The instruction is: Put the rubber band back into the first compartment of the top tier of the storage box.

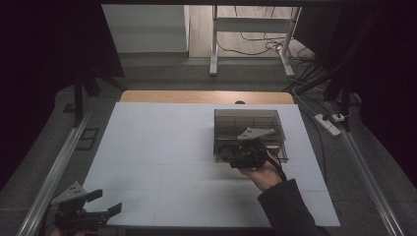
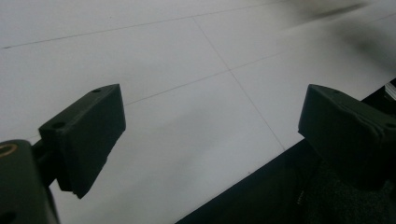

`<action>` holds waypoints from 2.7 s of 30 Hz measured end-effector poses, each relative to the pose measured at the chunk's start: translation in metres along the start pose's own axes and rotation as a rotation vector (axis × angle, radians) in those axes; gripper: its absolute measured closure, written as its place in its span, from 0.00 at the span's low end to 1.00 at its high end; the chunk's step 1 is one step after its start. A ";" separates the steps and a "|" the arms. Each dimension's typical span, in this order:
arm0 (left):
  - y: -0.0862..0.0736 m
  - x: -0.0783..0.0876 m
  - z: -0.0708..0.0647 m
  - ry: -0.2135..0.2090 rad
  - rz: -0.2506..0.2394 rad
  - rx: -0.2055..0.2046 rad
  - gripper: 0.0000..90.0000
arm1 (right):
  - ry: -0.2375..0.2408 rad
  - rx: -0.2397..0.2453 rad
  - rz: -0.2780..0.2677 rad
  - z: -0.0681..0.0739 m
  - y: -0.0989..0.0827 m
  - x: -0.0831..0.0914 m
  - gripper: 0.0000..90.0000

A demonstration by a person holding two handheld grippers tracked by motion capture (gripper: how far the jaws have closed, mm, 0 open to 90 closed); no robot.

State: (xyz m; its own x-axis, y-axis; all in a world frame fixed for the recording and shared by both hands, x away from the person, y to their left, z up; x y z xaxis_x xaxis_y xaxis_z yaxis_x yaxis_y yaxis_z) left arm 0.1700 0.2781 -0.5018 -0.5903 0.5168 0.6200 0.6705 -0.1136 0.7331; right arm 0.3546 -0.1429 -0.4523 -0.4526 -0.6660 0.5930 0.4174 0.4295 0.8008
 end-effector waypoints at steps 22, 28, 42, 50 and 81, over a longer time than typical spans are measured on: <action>0.000 0.002 0.000 -0.035 -0.026 -0.014 0.09 | -0.031 0.009 0.022 0.010 -0.007 0.013 0.16; 0.000 0.002 0.000 -0.045 -0.026 -0.012 0.09 | -0.044 0.020 0.028 0.015 -0.010 0.016 0.09; -0.001 0.003 0.000 -0.060 -0.036 -0.015 0.08 | -0.050 0.009 0.029 0.017 -0.026 0.023 0.00; -0.001 0.003 0.000 -0.060 -0.034 -0.018 0.08 | -0.064 -0.006 -0.013 0.016 -0.027 0.032 0.00; -0.001 0.002 0.000 -0.056 -0.026 -0.014 0.05 | -0.156 -0.049 0.021 0.013 -0.077 0.091 0.00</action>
State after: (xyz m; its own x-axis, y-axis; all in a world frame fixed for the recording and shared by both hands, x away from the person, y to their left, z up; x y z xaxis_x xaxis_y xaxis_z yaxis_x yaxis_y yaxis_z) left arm 0.1681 0.2793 -0.5006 -0.5809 0.5666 0.5843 0.6486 -0.1114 0.7529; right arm 0.2709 -0.2292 -0.4588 -0.5585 -0.5525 0.6187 0.4642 0.4099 0.7852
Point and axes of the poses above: each handheld gripper's, and its own axes: x roughly backward along the jaws, y roughly out of its top, z roughly to its left, the point moved 3 cm from there along -x, roughly forward along the jaws, and after that the axes turned 2 degrees about -z, right-handed, at the moved point
